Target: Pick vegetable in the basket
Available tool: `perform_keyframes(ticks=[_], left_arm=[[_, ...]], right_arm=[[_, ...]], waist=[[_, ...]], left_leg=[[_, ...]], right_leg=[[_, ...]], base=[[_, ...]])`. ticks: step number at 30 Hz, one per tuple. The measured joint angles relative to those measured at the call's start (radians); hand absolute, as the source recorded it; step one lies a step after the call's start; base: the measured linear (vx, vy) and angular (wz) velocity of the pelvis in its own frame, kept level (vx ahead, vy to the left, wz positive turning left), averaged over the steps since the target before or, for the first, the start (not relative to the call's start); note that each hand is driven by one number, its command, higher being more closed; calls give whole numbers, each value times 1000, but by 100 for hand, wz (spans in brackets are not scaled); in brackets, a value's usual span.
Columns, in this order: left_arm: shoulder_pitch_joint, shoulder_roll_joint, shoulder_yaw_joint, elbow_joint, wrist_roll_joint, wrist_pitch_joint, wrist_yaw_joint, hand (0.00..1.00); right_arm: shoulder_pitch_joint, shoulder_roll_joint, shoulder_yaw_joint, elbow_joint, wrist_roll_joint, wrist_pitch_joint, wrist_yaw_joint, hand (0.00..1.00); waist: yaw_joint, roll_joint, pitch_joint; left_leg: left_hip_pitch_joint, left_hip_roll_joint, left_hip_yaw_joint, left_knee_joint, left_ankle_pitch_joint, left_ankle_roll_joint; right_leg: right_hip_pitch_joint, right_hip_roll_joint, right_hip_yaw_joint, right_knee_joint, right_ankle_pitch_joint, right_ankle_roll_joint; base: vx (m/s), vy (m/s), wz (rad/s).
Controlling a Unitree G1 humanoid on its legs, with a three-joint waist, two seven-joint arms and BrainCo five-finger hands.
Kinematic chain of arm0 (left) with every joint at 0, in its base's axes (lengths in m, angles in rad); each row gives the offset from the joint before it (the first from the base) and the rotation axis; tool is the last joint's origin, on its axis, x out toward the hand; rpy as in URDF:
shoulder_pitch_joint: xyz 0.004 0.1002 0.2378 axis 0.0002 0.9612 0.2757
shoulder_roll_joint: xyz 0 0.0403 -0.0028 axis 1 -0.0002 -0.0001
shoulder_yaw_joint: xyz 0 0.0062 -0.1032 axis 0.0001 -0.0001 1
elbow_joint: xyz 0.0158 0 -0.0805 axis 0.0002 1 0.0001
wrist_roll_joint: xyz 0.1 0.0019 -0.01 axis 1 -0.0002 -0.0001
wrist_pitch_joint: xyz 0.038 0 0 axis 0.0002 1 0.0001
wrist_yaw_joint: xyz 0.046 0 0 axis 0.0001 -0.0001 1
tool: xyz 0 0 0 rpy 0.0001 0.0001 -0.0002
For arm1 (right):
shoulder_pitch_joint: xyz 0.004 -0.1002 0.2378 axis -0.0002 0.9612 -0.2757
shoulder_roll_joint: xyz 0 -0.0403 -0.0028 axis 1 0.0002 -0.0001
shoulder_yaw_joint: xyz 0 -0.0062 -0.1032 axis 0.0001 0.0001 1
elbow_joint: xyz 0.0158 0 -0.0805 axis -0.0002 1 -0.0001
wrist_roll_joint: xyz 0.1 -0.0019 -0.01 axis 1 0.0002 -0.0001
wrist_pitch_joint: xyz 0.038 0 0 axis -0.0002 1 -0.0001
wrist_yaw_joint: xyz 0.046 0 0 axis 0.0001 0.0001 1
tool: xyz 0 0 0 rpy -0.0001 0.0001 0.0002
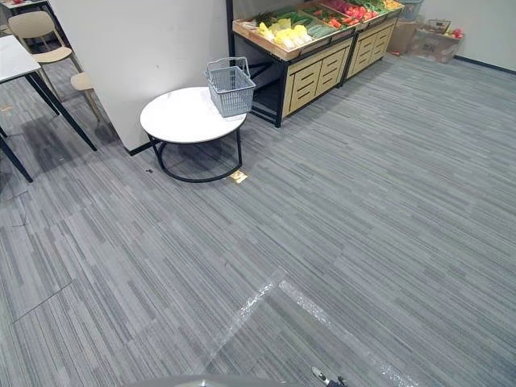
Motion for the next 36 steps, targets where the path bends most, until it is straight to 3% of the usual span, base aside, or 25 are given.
perform_keyframes(ticks=[4,10,12,14,16,18,20,22,24,25,27,28,29,30,31,33,34,35,36], left_arm=[[-25,3,0,-1,-2,0,8,0],[-68,26,11,-2,-4,1,20,0],[-69,21,37,-7,-4,0,22,0],[-65,11,83,-30,-13,-3,25,0],[-55,-24,148,-61,-43,-2,30,0],[-54,-43,171,-63,-45,-1,31,0],[-55,-47,177,-70,-45,-1,29,0],[-55,-46,178,-74,-45,-1,28,0],[-51,-51,182,-84,-45,-1,28,0],[-42,-64,214,-94,-44,-2,29,0],[-28,-74,232,-100,-44,-2,28,0],[-21,-73,245,-97,-42,0,25,0],[-19,-65,251,-95,-41,-3,23,0],[-19,-52,251,-96,-39,-8,21,0],[-19,-46,250,-95,-38,-9,21,0],[-28,-26,242,-81,-33,-6,20,0],[-28,-24,237,-81,-33,-4,21,0],[-21,-15,223,-78,-28,1,21,0],[-20,-11,213,-78,-24,1,21,0]], right_arm=[[-49,3,-7,-5,36,-1,-1,0],[-80,25,-31,-12,90,-6,-3,0],[-76,25,-27,-12,96,-7,-4,0],[-74,27,-27,-13,96,-7,-4,0],[-54,8,13,-36,95,-7,-6,0],[-48,3,45,-63,93,-8,-8,0],[-66,1,49,-64,92,-9,-7,0],[-84,12,52,-64,92,-10,-7,0],[-86,17,85,-78,92,-10,-7,0],[-96,22,131,-96,91,-19,-7,0],[-103,27,148,-101,90,-26,-6,0],[-111,39,145,-99,81,-29,-5,0],[-121,57,129,-92,74,-30,-3,0],[-128,83,122,-84,73,-30,2,0],[-127,92,120,-82,72,-30,3,0],[-131,88,111,-55,53,-30,6,0],[-135,85,101,-48,44,-30,7,0],[-125,81,89,-43,31,-32,8,0],[-123,81,89,-43,31,-33,9,0]], waist=[[-9,9,40],[-16,-29,91],[-12,-31,95],[-13,-37,105],[-5,-5,120],[-5,2,121],[8,2,121],[33,-8,126],[42,-8,126],[49,-8,126],[64,-6,124],[76,-3,117],[82,-27,110],[83,-53,92],[83,-63,81],[73,-90,60],[70,-91,60],[58,-91,54],[55,-93,53]], left_leg=[[-37,8,18,5,11,-2],[-86,14,20,28,1,-32],[-174,56,38,263,-100,-62],[-284,105,61,532,-109,-56],[-423,184,10,891,-94,-34],[-483,171,-32,964,-128,-43],[-549,154,-38,915,-147,-38],[-588,127,-24,720,-123,-23],[-602,111,-7,507,-46,-17],[-615,109,-12,320,38,-30],[-620,126,-10,242,54,-34],[-621,136,6,280,131,-34],[-624,123,18,315,152,-20],[-634,98,19,349,130,18],[-636,85,21,365,115,43],[-599,49,44,411,55,115],[-572,43,40,413,30,115],[-464,24,37,377,-36,116],[-445,21,37,371,-45,116]], right_leg=[[-94,-5,1,116,-33,-8],[-192,-19,-9,239,-106,-38],[-187,-17,-5,252,-142,-60],[-161,-17,-7,245,-148,-72],[-95,14,0,241,-159,-87],[-61,11,15,243,-179,-89],[-44,5,34,215,-187,-95],[-12,-15,55,172,-192,-79],[34,-34,67,134,-206,-56],[71,-56,95,115,-227,-23],[92,-73,128,99,-245,-19],[119,-98,160,88,-248,-25],[114,-120,180,106,-235,-40],[79,-149,197,154,-185,-51],[60,-162,207,187,-158,-43],[-3,-193,256,366,-21,-2],[-20,-193,262,427,39,34],[-90,-194,285,649,274,135],[-110,-193,286,694,299,156]], base=[[-26,-12,-13],[-18,-50,-1],[73,-135,-8],[81,-145,-4],[176,-88,-14],[246,16,-13],[294,57,-28],[317,100,-37],[431,184,-31],[600,344,-47],[578,401,-72],[444,321,-81],[565,363,-74],[452,258,-35],[588,336,-10],[621,323,8],[823,410,10],[566,291,7],[636,313,8]])
